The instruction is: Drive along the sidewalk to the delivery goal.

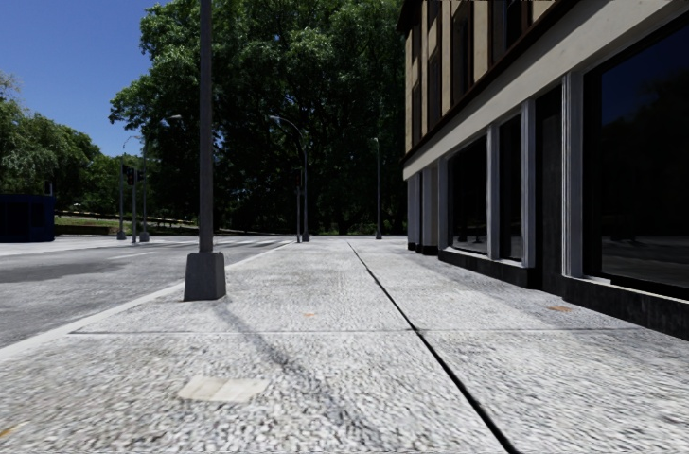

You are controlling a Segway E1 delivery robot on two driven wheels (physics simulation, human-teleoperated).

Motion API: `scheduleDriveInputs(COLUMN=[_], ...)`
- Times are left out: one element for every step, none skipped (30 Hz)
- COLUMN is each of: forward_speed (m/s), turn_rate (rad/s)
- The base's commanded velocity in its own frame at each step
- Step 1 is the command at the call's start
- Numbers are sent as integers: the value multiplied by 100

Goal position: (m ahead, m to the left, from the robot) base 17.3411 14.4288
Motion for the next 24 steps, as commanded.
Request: scheduleDriveInputs(forward_speed=[200, 200, 200, 200, 200, 200, 200, 200, 200, 200, 200, 200, 200, 200, 200, 200, 200, 200, 200, 200, 200, 200, 200, 200], turn_rate=[0, 0, 0, 0, 0, 0, 0, 0, 0, 0, 0, 0, 0, 0, 0, 0, 0, 0, 0, 0, 0, 0, 0, 0])
